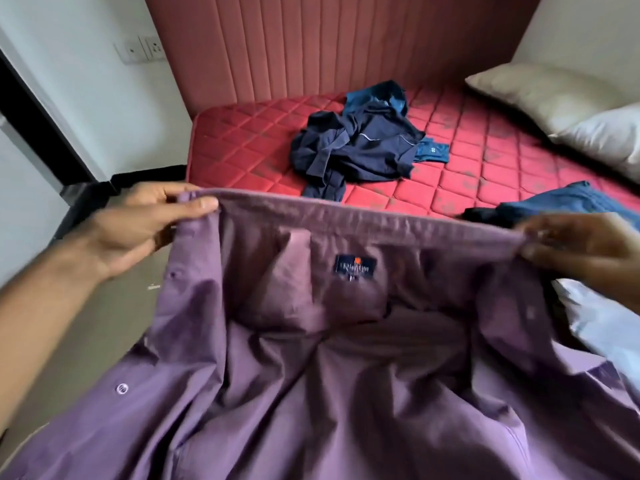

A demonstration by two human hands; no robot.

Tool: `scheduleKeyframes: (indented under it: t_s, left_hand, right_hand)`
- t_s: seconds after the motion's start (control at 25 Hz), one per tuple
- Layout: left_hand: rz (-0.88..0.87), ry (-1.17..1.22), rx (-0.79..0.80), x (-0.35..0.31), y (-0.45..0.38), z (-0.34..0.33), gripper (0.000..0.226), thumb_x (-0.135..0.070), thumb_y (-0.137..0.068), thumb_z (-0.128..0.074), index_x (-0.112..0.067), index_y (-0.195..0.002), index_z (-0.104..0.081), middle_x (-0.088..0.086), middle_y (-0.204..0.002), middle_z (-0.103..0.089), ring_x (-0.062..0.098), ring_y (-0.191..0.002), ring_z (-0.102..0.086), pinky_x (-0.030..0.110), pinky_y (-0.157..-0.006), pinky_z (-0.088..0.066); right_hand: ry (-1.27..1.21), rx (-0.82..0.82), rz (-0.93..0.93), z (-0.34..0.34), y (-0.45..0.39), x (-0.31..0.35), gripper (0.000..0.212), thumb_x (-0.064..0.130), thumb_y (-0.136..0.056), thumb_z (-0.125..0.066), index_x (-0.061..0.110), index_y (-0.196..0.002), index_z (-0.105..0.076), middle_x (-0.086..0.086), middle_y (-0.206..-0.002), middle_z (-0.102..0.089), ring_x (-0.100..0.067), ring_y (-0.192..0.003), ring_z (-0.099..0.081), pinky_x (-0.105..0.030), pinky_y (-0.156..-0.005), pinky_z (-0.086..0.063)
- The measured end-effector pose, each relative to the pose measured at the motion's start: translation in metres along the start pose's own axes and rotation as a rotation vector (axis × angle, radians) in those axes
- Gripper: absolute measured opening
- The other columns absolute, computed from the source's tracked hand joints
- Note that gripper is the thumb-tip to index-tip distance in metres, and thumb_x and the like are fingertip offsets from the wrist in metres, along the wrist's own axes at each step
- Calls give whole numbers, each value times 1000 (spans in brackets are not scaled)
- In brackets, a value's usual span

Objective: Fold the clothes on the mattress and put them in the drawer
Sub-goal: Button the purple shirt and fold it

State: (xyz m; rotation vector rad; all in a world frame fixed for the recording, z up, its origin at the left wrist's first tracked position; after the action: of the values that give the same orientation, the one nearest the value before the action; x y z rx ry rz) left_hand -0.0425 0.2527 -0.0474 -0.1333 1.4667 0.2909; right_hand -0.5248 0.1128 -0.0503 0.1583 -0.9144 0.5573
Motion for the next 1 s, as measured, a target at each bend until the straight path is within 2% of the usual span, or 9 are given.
scheduleKeyframes:
  t_s: [0.08, 0.16, 0.24, 0.36, 0.44, 0.52, 0.76, 0.88, 1.0]
  left_hand:
    - [143, 105, 50, 3, -49, 1, 41, -31, -64, -87, -14, -99, -79, 4, -100, -77, 11, -86, -73, 25, -87, -60]
    - [354, 72, 42, 21, -106, -9, 31, -27, -78, -80, -15, -106, -76, 7, -105, -74, 15, -82, -74, 35, -85, -62]
    - [430, -78, -95, 49, -160, -19, 23, -20, -84, -79, -13, -106, -74, 10, -100, -73, 18, -72, -72, 35, -78, -62]
    - [307, -510, -418, 80, -198, -30, 34, -27, -62, -91, -6, -83, -76, 11, -75, -70, 29, -67, -69, 32, -60, -54]
    - [133, -840, -447, 80, -180, -54, 31, -29, -73, -83, -4, -66, -66, 10, -57, -55, 34, -67, -66, 31, -56, -39]
    - [-92, -957, -401, 69, -135, -88, 22, -25, -81, -76, -8, -70, -69, 14, -65, -63, 37, -80, -70, 35, -62, -42]
    - [-298, -759, -385, 72, 48, -179, 14, -32, -81, -80, -24, -86, -71, -4, -70, -73, 24, -73, -72, 37, -66, -55]
    - [-208, -483, -273, 106, 110, -213, 26, -23, -79, -86, -25, -87, -62, -11, -68, -68, 7, -59, -66, 31, -60, -55]
    - [-123, -307, -215, 151, 137, -220, 20, -17, -81, -86, -24, -92, -70, -12, -75, -73, 5, -64, -69, 30, -62, -59]
  right_hand:
    - [-545, -24, -175, 1, -39, -5, 14, 6, -92, -63, 17, -94, -72, -5, -84, -74, -13, -69, -70, -25, -64, -59]
    - [-670, -110, -326, -12, -94, -31, 17, 4, -95, -57, 16, -88, -68, -3, -75, -68, -12, -56, -63, -19, -47, -53]
    - [-515, -227, -468, -33, -142, -70, 12, 3, -90, -59, 12, -87, -68, -1, -65, -67, -14, -53, -59, -18, -40, -46]
    - [35, -301, -527, -61, -190, -110, 23, 21, -71, -71, 4, -87, -75, -5, -72, -65, -19, -69, -56, -28, -56, -45]
    - [283, -297, -441, -84, -190, -94, 13, 24, -71, -68, 16, -79, -74, -9, -84, -70, -20, -82, -62, -31, -74, -49]
    - [381, -248, -309, -102, -159, -51, 10, 21, -75, -68, 23, -82, -75, -10, -88, -73, -26, -86, -68, -33, -80, -54]
    - [177, -146, -198, -157, 17, 31, 4, 24, -79, -79, 23, -78, -75, 9, -68, -70, -2, -56, -58, -24, -57, -44]
    - [70, -298, -209, -193, 81, 21, 5, 24, -84, -77, 23, -80, -73, 8, -69, -70, -9, -60, -66, -32, -60, -52]
    - [-392, -300, -371, -234, 113, -15, 9, 14, -94, -71, 15, -86, -67, -4, -71, -74, -19, -63, -73, -41, -64, -61]
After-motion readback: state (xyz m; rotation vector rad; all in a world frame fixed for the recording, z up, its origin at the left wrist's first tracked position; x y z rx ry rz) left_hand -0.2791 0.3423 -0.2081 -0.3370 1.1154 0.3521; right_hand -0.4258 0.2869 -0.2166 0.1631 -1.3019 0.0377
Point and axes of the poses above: each hand's wrist, its own y-axis away from the middle knuckle, its own z-axis out of the back of the hand, x = y × z, the point moved 4 cm from there along -y, towards the middle knuckle
